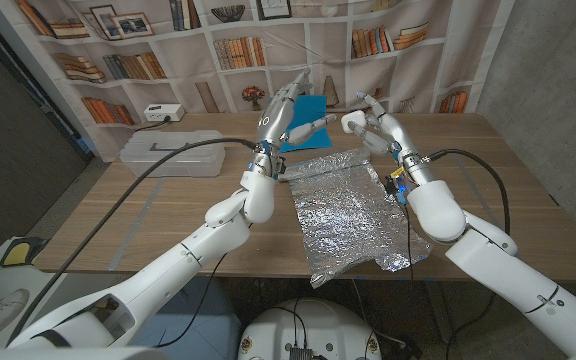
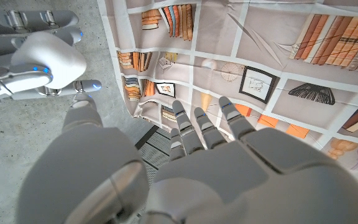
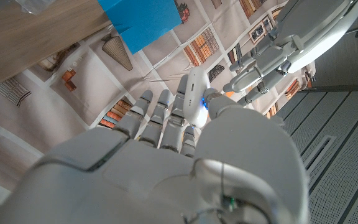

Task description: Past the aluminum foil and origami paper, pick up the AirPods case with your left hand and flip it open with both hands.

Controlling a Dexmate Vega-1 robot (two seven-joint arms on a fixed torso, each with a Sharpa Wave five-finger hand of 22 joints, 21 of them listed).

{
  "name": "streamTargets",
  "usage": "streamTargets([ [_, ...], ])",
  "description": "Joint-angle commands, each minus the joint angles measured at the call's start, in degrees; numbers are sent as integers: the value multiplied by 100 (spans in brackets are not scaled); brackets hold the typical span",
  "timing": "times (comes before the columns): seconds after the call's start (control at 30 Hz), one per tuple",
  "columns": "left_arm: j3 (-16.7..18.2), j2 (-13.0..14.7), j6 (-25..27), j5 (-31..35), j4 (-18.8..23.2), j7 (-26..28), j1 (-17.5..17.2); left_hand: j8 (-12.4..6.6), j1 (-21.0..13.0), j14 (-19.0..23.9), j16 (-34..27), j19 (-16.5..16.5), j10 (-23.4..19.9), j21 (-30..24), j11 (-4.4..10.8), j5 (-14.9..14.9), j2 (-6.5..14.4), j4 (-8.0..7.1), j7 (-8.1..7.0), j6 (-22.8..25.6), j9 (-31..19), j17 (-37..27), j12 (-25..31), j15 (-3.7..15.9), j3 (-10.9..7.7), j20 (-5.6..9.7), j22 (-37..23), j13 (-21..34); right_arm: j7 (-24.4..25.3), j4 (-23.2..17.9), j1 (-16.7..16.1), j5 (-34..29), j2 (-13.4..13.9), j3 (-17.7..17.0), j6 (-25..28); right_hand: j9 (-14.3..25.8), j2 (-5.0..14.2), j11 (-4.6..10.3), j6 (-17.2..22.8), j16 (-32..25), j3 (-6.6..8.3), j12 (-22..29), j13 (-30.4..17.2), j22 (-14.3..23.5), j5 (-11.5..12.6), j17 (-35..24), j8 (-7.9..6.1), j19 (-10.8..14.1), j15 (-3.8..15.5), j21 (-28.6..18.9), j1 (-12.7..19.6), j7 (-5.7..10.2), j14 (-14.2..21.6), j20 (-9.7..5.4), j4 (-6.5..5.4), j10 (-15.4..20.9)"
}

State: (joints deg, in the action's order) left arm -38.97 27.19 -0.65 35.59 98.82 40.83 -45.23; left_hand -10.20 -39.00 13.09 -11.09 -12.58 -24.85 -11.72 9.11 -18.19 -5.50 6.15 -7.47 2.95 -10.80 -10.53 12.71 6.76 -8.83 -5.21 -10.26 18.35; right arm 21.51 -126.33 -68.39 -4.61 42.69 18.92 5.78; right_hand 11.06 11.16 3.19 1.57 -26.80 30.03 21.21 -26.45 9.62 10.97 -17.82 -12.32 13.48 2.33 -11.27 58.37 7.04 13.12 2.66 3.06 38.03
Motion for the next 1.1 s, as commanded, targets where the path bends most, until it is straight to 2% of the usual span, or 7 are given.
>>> streamTargets([
  [0.03, -70, -33, -53, -25, -131, -58, 96, -39, -61, -31, 6, -23, -4, 14, 8, -40, 31, -20, -8, -50, -29, -27, 8, 10, 22, 36, -16, 7, -7, 37, 50, -112, -15, 62, -61, 15, 30, 876, 55, -23, 7, 18, -29, 13, 18, -7, -33, -12, 945, 2, 31, -13, -10, -9, -25, 835],
  [0.67, -170, -142, -196, -90, -369, -45, 251, -70, -82, -21, -1, -25, -18, 14, 20, -103, 57, -34, -9, -37, -27, -30, 27, 10, 48, 28, -17, 7, -3, 122, 150, -321, -28, 141, -14, 16, 41, 882, 82, -41, -2, 18, -61, 13, 14, -17, -20, -20, 984, 9, 27, 23, -11, -18, -44, 833],
  [1.1, -255, -218, -194, -92, -490, -75, 346, -80, -90, -23, -2, -26, -24, 14, 19, -141, 72, -45, -3, -43, -27, -31, 37, 9, 69, 33, -17, 8, -42, 191, 113, -281, -12, 108, -280, 16, 39, 882, 121, -44, -2, 17, -82, 13, 12, -17, -19, 10, 999, 0, 31, 58, -14, -51, -46, 830],
])
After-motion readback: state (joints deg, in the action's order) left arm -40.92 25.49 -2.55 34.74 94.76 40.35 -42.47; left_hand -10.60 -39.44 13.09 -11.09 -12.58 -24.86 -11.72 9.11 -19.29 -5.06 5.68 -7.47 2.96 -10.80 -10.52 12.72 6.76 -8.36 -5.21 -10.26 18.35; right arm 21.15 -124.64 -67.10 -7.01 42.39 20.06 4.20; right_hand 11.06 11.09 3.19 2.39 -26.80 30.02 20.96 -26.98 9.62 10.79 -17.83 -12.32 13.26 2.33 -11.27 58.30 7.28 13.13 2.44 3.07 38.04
